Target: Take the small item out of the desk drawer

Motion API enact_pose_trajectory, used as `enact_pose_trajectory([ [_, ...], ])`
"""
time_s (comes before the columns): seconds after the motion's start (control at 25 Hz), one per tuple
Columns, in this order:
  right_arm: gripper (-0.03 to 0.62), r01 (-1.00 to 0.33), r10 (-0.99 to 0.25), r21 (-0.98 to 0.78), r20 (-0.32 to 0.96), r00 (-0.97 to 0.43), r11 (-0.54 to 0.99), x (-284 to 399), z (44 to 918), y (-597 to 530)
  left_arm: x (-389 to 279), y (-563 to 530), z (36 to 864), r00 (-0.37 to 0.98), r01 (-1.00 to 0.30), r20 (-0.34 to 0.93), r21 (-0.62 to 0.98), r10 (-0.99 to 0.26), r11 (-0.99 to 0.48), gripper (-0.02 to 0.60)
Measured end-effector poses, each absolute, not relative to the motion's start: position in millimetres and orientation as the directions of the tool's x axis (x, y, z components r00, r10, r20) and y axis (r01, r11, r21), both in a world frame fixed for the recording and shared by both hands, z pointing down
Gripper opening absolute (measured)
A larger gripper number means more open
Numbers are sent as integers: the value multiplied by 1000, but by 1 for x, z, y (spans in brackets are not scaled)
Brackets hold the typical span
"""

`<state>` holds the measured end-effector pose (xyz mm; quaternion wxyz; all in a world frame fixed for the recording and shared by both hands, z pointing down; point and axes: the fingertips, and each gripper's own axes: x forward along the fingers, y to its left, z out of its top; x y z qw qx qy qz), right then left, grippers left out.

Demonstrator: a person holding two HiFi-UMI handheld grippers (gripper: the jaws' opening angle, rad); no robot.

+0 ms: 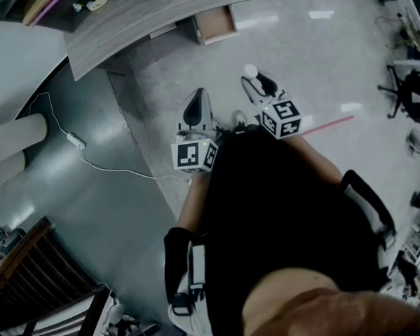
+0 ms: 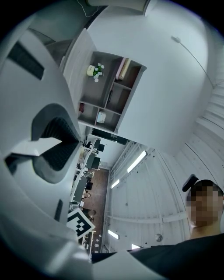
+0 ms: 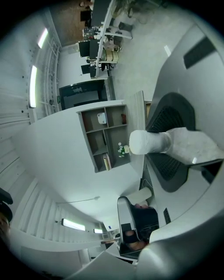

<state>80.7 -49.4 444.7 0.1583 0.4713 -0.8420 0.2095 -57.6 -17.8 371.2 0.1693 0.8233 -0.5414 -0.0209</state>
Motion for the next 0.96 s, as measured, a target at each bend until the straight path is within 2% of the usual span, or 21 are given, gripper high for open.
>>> enact_pose_trajectory([
  [0.96,147,-857,-740,-196,437,-511,476,71,437,-24,-59,5,371,428,-878,138,301,-893,-374,-2],
])
